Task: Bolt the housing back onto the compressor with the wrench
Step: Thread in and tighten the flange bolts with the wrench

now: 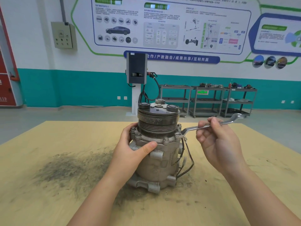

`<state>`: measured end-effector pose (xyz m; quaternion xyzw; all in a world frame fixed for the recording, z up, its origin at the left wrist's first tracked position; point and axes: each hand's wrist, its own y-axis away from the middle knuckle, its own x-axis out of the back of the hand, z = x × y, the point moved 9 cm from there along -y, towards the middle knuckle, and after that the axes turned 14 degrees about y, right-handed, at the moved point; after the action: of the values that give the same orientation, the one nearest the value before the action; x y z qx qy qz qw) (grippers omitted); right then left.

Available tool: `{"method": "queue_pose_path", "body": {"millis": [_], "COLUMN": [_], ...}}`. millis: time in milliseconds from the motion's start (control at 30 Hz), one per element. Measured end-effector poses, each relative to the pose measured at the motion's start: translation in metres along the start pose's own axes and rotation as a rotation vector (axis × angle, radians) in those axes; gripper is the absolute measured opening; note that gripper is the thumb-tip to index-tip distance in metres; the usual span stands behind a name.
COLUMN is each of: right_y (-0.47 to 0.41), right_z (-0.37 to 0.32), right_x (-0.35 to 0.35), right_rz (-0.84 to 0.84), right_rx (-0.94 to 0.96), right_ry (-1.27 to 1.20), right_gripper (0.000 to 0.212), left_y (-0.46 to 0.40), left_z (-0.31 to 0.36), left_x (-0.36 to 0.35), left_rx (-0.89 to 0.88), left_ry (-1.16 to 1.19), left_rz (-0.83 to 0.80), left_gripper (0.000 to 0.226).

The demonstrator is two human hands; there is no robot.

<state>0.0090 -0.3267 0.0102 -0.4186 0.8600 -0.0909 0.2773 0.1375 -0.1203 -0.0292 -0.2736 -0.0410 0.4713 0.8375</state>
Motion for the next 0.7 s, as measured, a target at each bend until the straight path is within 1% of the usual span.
{"method": "queue_pose_path", "body": {"millis": [100,167,200,267,333,400,467,533,633,700], "right_y": [0.014,0.035,0.048,0.073,0.090,0.096,0.094,0.082,0.055,0.036], "right_z": [-0.008,-0.022,-0.030,-0.038,-0.035,-0.033,-0.038,-0.048,-0.050,-0.036], "right_x": [0.002,-0.002,-0.008,-0.029,-0.050,-0.060,-0.060,-0.050,-0.018,-0.004], "right_rz": [0.120,0.186,0.175,0.074,-0.046,-0.103,-0.109,-0.054,0.114,0.144], "right_rx": [0.251,0.513,0.660,0.910,1.060,1.130,1.104,0.967,0.630,0.388], "right_ry": [0.097,0.195,0.263,0.467,0.719,0.852,0.822,0.648,0.295,0.138], "right_gripper": [0.019,0.017,0.016,0.015,0.020,0.022,0.022,0.018,0.017,0.019], "left_y": [0.000,0.000,0.000,-0.001,-0.002,-0.002,-0.002,-0.002,-0.002,-0.002], "left_z": [0.000,0.001,0.001,0.000,-0.001,-0.002,-0.002,-0.001,0.001,0.001], "left_x": [0.001,0.001,0.000,0.001,0.001,0.002,0.001,0.002,0.002,0.002], "left_rx": [-0.002,-0.007,-0.008,-0.013,-0.026,-0.037,-0.043,-0.044,-0.037,-0.038], "left_ry": [0.001,-0.004,-0.006,-0.008,-0.008,-0.005,-0.009,-0.025,-0.037,-0.037], "left_rz": [0.004,0.003,0.000,0.000,-0.001,-0.004,-0.008,-0.009,-0.006,-0.004], "left_gripper": [0.067,0.062,0.059,0.057,0.058,0.060,0.060,0.058,0.058,0.057]}}
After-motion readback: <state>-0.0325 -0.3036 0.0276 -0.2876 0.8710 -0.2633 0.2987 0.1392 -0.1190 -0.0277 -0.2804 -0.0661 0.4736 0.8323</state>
